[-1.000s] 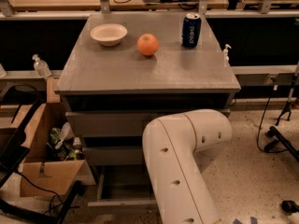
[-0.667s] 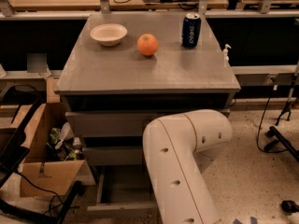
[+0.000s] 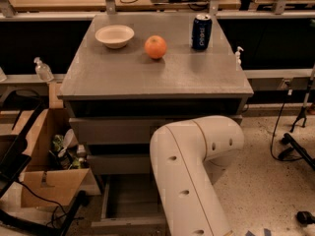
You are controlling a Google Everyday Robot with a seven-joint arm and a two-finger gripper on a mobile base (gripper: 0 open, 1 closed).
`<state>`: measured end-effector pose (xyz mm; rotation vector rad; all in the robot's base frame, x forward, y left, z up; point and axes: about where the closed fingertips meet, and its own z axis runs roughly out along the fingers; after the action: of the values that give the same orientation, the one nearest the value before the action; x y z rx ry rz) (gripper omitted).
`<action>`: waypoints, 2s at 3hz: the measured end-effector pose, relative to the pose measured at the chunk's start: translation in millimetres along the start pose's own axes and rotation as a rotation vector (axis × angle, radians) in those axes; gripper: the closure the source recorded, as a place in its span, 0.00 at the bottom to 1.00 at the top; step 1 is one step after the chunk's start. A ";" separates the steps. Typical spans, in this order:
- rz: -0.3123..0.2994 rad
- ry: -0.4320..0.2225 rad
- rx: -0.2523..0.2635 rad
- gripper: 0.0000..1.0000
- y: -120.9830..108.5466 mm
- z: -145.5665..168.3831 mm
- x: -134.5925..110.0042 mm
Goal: Open bottom drawer
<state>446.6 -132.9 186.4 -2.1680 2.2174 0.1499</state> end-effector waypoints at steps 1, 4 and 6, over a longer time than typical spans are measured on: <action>0.000 0.000 0.000 1.00 0.3 -0.2 0.0; 0.010 -0.003 -0.024 1.00 13.3 -1.0 1.4; 0.025 -0.002 -0.055 1.00 32.9 1.5 6.9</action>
Offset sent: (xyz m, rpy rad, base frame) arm -0.2356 -0.0207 0.0141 0.0492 0.4046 -0.0684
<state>413.5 -138.9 185.7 -2.1669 2.2662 0.2173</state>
